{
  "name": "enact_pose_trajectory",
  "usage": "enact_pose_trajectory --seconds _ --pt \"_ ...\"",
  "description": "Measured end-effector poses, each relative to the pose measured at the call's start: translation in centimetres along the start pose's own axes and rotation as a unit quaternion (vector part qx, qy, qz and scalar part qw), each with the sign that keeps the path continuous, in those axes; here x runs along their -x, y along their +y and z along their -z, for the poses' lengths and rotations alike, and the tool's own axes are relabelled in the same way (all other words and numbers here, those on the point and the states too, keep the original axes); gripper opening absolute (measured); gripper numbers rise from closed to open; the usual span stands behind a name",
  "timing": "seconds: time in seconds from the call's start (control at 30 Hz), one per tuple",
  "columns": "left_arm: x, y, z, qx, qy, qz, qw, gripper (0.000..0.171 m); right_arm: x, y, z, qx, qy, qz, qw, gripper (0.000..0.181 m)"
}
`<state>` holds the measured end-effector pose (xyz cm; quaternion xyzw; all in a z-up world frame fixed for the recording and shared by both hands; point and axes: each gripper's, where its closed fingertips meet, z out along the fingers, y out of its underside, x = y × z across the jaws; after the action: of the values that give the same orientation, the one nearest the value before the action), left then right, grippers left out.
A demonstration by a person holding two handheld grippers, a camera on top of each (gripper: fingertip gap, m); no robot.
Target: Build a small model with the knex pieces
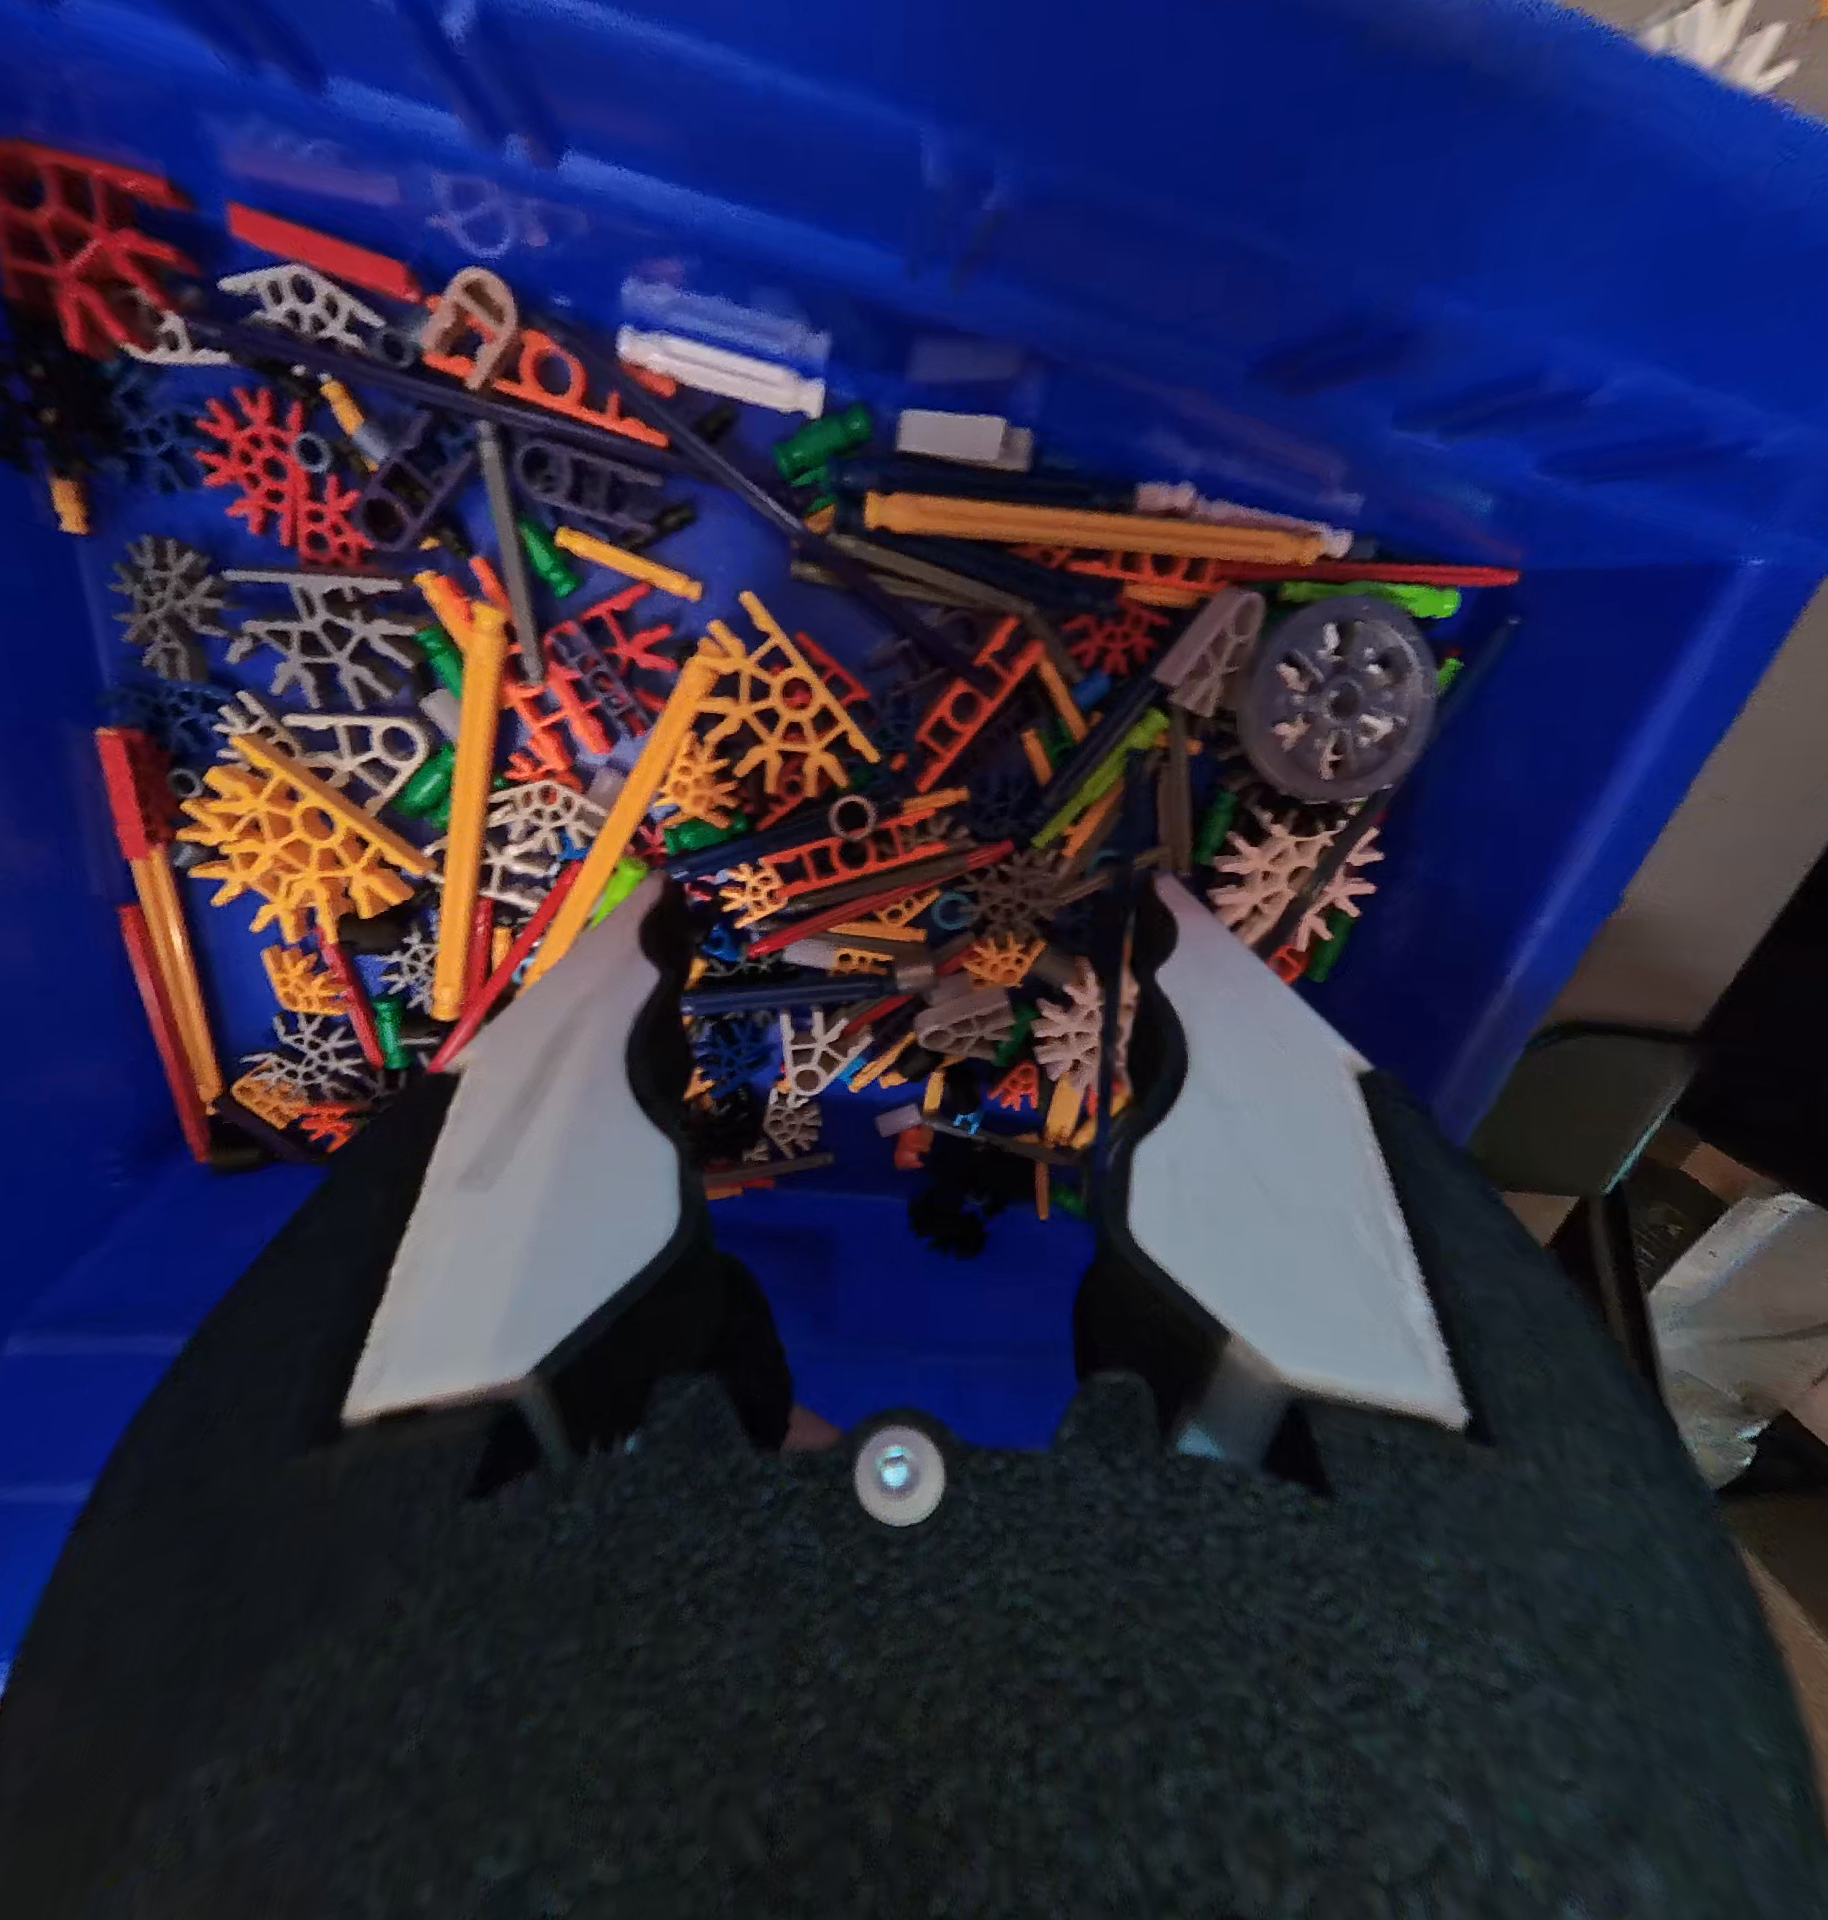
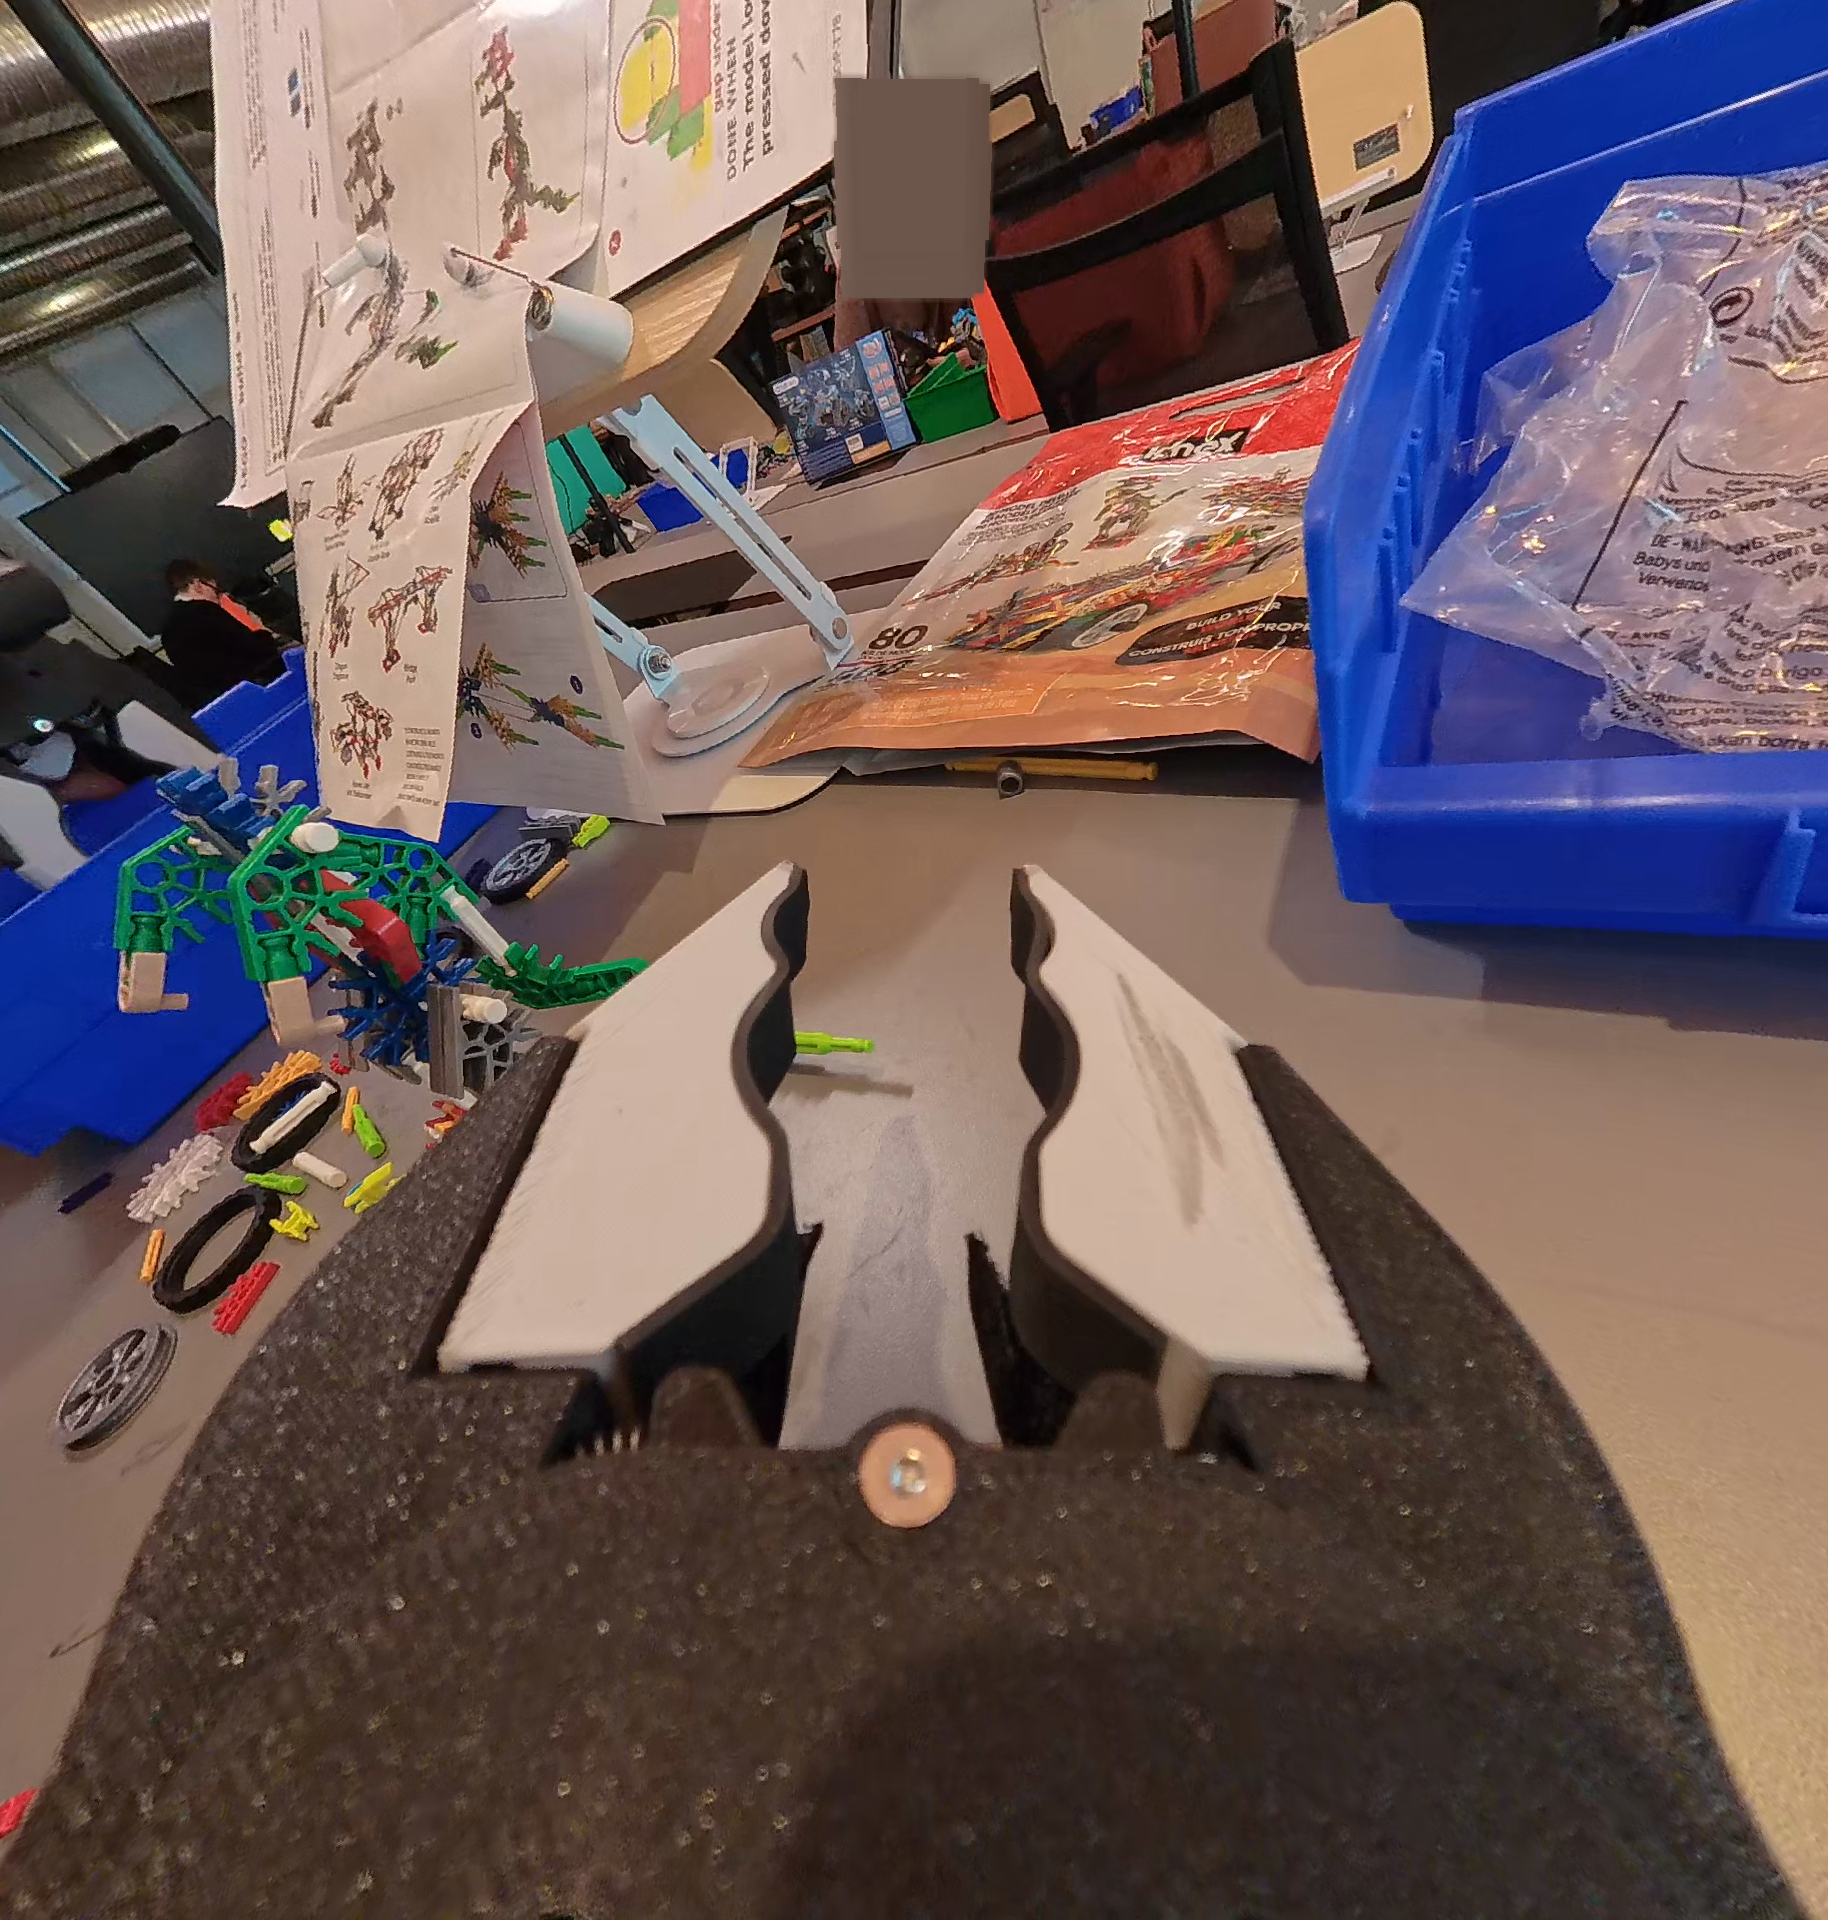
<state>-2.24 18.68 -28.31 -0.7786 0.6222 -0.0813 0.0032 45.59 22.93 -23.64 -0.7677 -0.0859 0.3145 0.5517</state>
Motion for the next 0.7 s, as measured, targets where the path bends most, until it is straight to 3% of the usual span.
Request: enact_pose_trajectory --seconds 0.37,0.5,0.7 --pt "-6.3 -1.6 -1.8 -0.025 0.071 -0.02 0.997 0.069 0.0 0.0 0.0 -0.002 -0.002 -0.001 1.0 0.039" --pt "-7.5 -2.0 -2.8 -0.039 0.067 -0.018 0.997 0.065 0.0 -0.1 0.1 -0.003 -0.004 -0.002 1.0 0.039" --pt "-6.9 -2.2 -3.0 -0.064 0.04 -0.009 0.997 0.036 0.1 -0.1 0.1 -0.003 -0.005 -0.003 1.0 0.039"
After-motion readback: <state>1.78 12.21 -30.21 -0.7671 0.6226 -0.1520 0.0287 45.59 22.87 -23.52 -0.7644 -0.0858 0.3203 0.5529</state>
